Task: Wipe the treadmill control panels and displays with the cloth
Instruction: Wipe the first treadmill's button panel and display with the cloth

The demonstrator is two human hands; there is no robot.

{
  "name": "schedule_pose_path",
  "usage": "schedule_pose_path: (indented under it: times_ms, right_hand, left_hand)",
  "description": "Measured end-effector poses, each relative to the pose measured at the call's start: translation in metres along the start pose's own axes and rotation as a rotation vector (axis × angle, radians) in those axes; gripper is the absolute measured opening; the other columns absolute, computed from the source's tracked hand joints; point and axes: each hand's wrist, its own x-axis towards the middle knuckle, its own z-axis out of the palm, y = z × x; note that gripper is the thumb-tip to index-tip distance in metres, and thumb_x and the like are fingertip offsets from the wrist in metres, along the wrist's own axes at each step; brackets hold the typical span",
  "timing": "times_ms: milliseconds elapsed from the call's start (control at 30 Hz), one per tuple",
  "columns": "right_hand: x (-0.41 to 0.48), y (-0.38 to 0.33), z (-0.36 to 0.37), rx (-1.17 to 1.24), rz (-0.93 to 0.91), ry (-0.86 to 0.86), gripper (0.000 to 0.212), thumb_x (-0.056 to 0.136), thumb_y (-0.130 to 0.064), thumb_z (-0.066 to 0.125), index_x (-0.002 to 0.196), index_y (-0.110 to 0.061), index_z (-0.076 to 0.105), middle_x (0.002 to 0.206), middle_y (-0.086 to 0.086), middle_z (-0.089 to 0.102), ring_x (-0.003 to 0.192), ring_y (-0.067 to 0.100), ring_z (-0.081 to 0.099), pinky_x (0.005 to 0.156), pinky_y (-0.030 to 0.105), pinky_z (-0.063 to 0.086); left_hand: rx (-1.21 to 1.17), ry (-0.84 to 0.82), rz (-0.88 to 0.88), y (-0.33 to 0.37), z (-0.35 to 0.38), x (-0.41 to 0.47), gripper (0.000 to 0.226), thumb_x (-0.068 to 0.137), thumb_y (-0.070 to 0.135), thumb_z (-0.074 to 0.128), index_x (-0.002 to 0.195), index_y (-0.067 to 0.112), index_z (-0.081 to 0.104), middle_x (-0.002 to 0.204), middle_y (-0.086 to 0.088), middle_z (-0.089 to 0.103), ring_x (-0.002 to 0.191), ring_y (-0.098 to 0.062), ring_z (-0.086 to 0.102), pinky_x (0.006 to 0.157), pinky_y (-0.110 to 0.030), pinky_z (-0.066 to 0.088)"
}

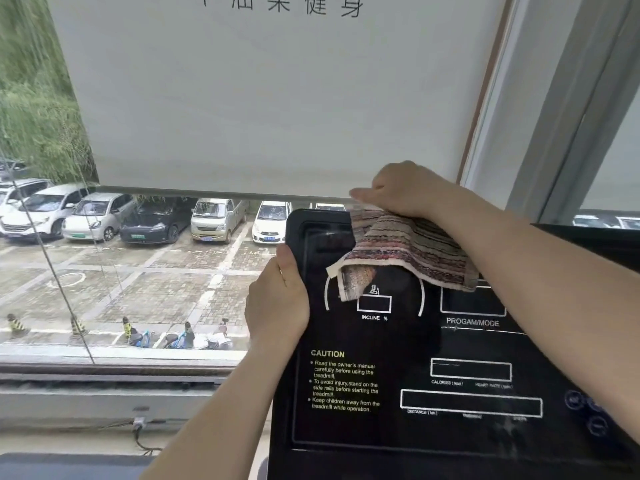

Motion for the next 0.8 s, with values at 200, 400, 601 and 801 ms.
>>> schedule_pose_path:
  times_ms: [200,400,601,801]
  right_hand:
    - [-0.014,-0.055,0.036,-0.176,-0.086,0.199,0.073,0.088,-0.077,0.016,0.083,-0.017,0.056,0.080,-0.007,0.056,0.080,0.020,0.055,0.069,0.035,0.038]
    - [-0.064,0.014,0.058,-0.313,-0.092,0.649,0.051,0.098,-0.051,0.026,0.081,-0.018,0.061,0.073,-0.003,0.063,0.068,0.022,0.058,0.065,0.032,0.030]
    - [-0.056,0.048,0.013,-0.111,0.301,0.207,0.073,0.096,-0.058,0.009,0.091,-0.016,0.068,0.102,0.006,0.066,0.096,0.027,0.059,0.079,0.037,0.040]
    - [-0.028,-0.065,0.053,-0.177,0.182,0.537,0.058,0.101,-0.042,0.019,0.062,-0.017,0.054,0.063,-0.002,0.054,0.066,0.023,0.055,0.073,0.034,0.037]
  left_hand:
    - [0.012,0.018,0.021,0.000,-0.002,-0.002,0.060,0.098,0.052,0.008,0.077,0.017,0.052,0.073,0.001,0.055,0.077,-0.026,0.052,0.071,-0.036,0.035]
    - [-0.003,0.003,0.004,-0.001,-0.002,-0.003,0.067,0.099,0.052,0.006,0.085,0.013,0.058,0.080,-0.003,0.057,0.082,-0.026,0.052,0.077,-0.037,0.036]
    - [0.002,-0.012,-0.010,0.002,-0.003,-0.007,0.059,0.101,0.047,0.007,0.088,0.013,0.055,0.079,0.000,0.053,0.086,-0.028,0.049,0.078,-0.036,0.032]
    - [-0.003,-0.002,0.014,0.002,-0.004,-0.008,0.063,0.099,0.052,0.005,0.088,0.015,0.056,0.086,-0.006,0.059,0.092,-0.034,0.055,0.079,-0.039,0.039]
